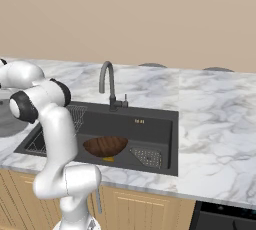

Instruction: Pick the jar and bowl and place them in the sink. Then turn on the water.

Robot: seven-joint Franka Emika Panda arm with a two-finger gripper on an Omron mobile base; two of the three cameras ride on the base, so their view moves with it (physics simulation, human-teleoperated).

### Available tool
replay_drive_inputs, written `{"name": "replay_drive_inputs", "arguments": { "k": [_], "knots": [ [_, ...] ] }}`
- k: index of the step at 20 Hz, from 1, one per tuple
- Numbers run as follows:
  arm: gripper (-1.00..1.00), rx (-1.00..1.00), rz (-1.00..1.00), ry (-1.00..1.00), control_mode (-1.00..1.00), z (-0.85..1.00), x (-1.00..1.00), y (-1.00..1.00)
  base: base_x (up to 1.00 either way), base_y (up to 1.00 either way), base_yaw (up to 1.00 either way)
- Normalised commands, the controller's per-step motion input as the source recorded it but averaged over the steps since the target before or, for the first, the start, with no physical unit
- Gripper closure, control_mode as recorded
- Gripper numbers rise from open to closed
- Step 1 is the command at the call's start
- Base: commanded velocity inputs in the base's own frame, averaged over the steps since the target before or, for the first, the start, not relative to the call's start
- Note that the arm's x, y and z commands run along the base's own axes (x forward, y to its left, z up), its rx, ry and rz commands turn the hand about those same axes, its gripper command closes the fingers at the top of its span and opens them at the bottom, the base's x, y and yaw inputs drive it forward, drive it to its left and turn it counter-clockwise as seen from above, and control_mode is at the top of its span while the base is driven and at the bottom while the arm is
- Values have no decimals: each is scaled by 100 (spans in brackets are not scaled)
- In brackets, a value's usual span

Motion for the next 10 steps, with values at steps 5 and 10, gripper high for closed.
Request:
{"name": "replay_drive_inputs", "arguments": {
  "k": [5,10],
  "knots": [
    [100,10,0,0,-100,-34,0,1,0,0,0],
    [100,0,0,0,-100,-9,0,0,0,0,0]
  ]
}}
